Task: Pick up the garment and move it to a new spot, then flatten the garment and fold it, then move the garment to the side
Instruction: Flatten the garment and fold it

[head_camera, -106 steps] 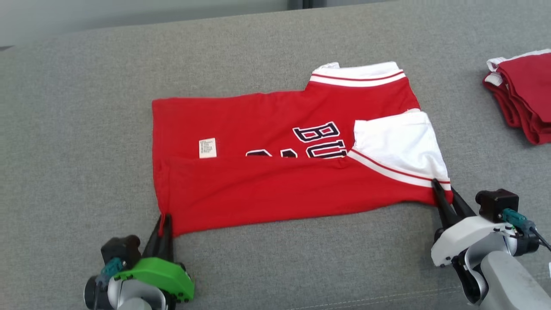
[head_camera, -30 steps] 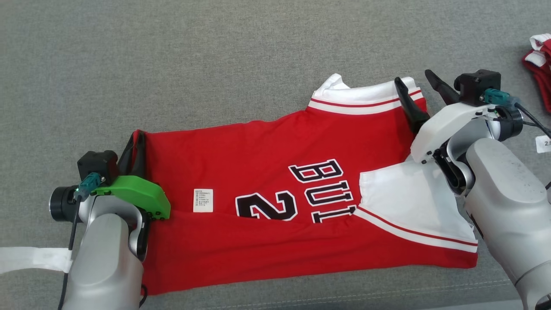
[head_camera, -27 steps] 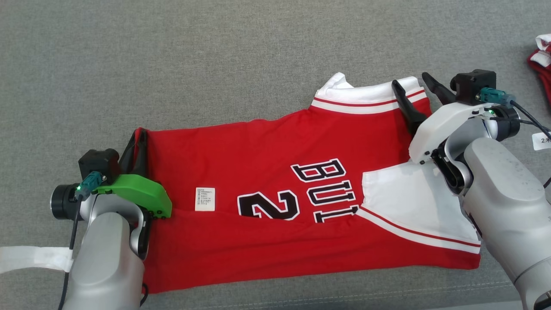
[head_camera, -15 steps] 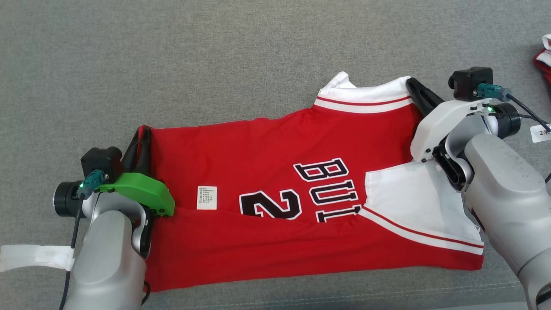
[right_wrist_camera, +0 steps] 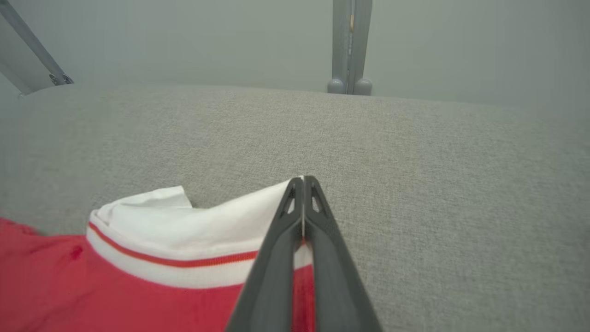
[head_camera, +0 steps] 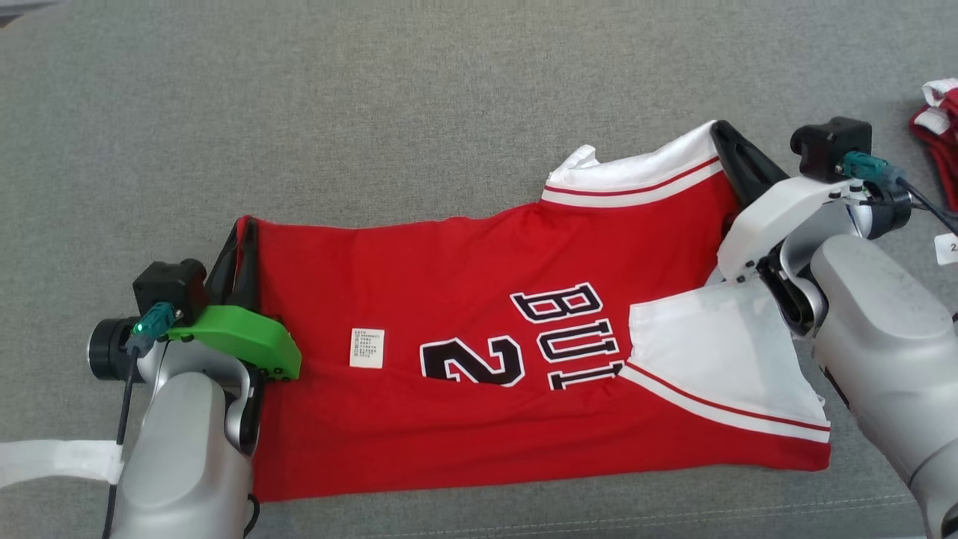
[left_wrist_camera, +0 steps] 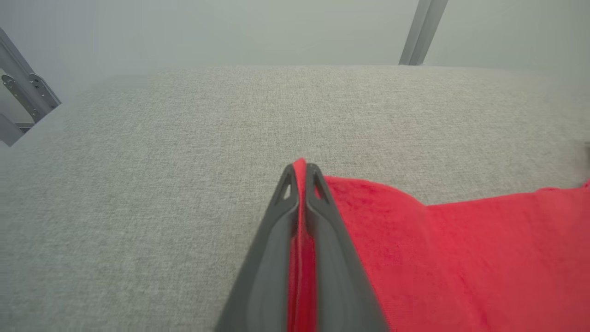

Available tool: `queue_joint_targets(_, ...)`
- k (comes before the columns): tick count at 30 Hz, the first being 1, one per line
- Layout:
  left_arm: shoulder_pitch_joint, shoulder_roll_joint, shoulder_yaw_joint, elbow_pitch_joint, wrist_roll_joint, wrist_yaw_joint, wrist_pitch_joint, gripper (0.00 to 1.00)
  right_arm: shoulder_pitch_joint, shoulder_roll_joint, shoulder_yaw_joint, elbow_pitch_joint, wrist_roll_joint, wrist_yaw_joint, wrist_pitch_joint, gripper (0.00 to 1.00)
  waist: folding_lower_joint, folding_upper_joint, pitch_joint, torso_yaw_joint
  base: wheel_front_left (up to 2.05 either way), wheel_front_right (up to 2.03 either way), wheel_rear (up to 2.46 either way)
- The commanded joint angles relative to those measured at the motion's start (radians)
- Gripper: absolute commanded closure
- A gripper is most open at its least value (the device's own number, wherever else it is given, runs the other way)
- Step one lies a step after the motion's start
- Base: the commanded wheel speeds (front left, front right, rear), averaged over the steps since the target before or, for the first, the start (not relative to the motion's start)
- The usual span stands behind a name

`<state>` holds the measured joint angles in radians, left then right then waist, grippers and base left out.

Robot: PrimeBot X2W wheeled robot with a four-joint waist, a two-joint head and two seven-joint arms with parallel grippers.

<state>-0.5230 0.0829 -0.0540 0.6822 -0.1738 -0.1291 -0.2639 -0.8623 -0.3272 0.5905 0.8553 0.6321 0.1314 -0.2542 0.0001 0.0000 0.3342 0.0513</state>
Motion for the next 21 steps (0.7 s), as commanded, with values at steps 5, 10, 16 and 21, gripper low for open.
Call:
queue_joint_targets(5,0.072,0.008,0.018,-0.045,-0.011,-0.002,0.000,1.00,0.092,-0.026,-0.018,-0.090,-0.005,-0.002,-0.011,1.00,-0.0001,0.0000,-0.104,-0.032,0.00,0.00,0.00)
queue_joint_targets(10,0.154,0.013,0.027,-0.090,-0.021,-0.002,0.000,1.00,0.237,-0.051,-0.087,-0.227,-0.043,-0.002,-0.011,1.00,-0.0001,0.0000,-0.169,-0.046,0.00,0.00,0.00)
queue_joint_targets(16,0.268,0.018,0.025,-0.157,-0.031,-0.002,0.000,1.00,0.429,-0.059,-0.146,-0.332,-0.086,-0.002,-0.011,1.00,-0.0001,0.0000,-0.218,-0.054,0.00,0.00,0.00)
queue_joint_targets(21,0.336,0.015,0.011,-0.162,-0.039,-0.002,0.000,1.00,0.514,-0.045,-0.154,-0.320,-0.101,-0.002,-0.011,1.00,-0.0001,0.0000,-0.226,-0.055,0.00,0.00,0.00)
